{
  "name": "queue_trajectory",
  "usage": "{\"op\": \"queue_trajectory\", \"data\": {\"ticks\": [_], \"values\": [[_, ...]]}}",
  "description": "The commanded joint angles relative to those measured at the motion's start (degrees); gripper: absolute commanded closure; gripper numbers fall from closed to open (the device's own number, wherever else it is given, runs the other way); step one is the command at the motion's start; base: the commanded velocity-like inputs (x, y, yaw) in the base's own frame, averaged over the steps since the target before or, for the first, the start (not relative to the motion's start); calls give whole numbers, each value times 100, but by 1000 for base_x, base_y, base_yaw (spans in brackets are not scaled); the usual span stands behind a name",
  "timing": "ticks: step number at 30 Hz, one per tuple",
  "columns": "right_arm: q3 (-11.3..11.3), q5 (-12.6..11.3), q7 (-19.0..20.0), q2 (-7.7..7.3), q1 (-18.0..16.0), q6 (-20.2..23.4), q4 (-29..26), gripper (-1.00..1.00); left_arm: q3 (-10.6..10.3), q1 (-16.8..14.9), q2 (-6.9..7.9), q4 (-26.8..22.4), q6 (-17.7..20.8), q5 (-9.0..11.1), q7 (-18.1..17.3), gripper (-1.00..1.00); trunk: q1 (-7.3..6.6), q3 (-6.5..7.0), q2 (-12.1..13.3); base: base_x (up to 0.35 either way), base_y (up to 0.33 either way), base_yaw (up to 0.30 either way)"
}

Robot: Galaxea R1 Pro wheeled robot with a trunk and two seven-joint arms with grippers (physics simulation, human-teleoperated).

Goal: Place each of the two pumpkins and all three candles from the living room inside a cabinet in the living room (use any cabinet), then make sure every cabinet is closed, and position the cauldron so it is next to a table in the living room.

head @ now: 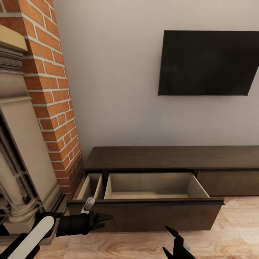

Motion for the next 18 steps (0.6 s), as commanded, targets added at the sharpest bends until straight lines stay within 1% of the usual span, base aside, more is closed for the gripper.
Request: {"op": "queue_trajectory", "data": {"ticks": [1,10,18], "values": [[2,-19,12,-2,-5,22,6,-100,-6,-4,3,2,2,-51,-58,-100,-24,13,39,0,0,0],[-4,-21,-12,20,-4,15,4,-100,-26,-4,-7,2,2,-50,-57,-100,-221,174,400,0,0,0],[-4,-15,-11,5,-6,2,9,-100,-59,-5,-7,2,2,-41,-62,-100,-397,318,721,0,0,0]]}}
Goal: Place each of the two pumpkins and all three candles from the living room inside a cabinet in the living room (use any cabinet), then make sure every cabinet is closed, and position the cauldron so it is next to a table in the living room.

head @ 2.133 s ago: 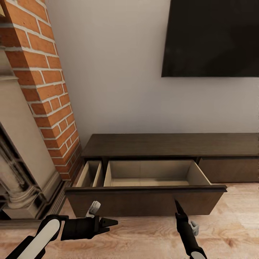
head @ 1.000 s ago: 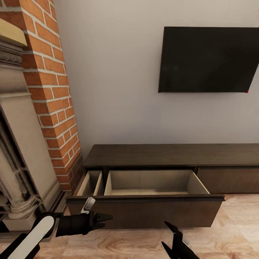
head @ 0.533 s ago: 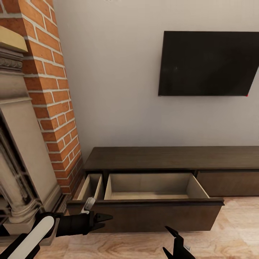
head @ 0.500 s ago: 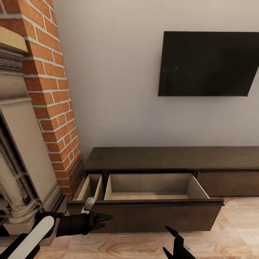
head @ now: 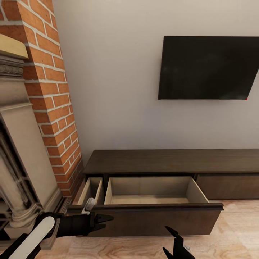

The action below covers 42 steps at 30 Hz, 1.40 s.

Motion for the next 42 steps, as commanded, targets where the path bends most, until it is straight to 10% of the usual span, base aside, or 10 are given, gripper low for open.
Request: {"op": "queue_trajectory", "data": {"ticks": [1,42], "values": [[6,-17,10,5,-4,10,5,-100,-9,-4,3,2,2,-51,-55,-100,-24,13,39,0,0,0],[11,-15,79,9,-3,-426,5,-100,-22,-3,20,10,7,98,-56,-100,-924,681,1683,-75,0,-14]]}}
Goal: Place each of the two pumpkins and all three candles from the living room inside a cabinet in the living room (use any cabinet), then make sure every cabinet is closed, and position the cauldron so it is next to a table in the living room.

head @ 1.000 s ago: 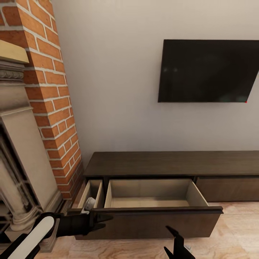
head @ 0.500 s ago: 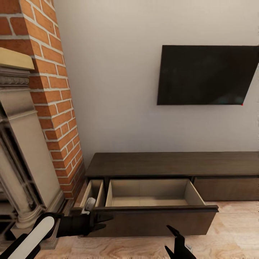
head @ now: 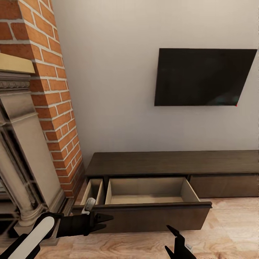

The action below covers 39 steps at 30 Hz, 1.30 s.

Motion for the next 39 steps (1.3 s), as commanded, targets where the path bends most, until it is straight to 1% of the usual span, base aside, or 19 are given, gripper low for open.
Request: {"op": "queue_trajectory", "data": {"ticks": [1,9,20,39], "values": [[3,-28,8,-1,-5,30,5,-100,-5,-4,4,1,1,-50,-55,-100,-24,4,39,-1,0,-81],[3,-28,5,0,-6,28,5,-100,-5,-4,4,1,3,-50,-55,-100,-199,75,360,-20,0,-83],[3,-28,-1,0,-3,21,5,-100,-5,-4,4,3,5,-50,-55,-100,-441,174,801,-167,31,-100],[3,-19,-6,-19,-6,21,5,-100,29,-4,13,10,4,-50,-55,-100,-858,347,1563,-17,0,-137]]}}
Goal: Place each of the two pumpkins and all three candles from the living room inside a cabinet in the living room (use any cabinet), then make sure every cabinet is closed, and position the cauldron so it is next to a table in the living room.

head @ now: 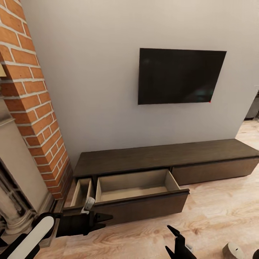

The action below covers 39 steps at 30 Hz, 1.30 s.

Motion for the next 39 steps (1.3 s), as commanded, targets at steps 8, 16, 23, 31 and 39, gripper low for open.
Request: {"op": "queue_trajectory", "data": {"ticks": [8,16,23,31,39], "values": [[3,-28,13,-1,-4,30,6,-100,-15,-4,4,0,3,-51,-55,-100,-178,71,319,-271,0,-159],[3,-28,9,-1,-1,27,7,-100,-5,-4,4,1,-2,-54,-55,-100,-354,149,640,-72,0,-172],[3,-26,13,-1,-2,-349,14,-100,4,-4,4,25,-5,-59,-55,-100,-508,217,921,-2,0,-173],[3,-35,29,-1,-4,-703,226,-100,17,-4,4,36,-6,-86,-47,-100,-684,296,1242,0,0,-173],[-20,-44,40,-64,0,-1156,602,-100,25,-4,-7,61,-13,-177,99,-100,-859,374,1563,0,0,-172]]}}
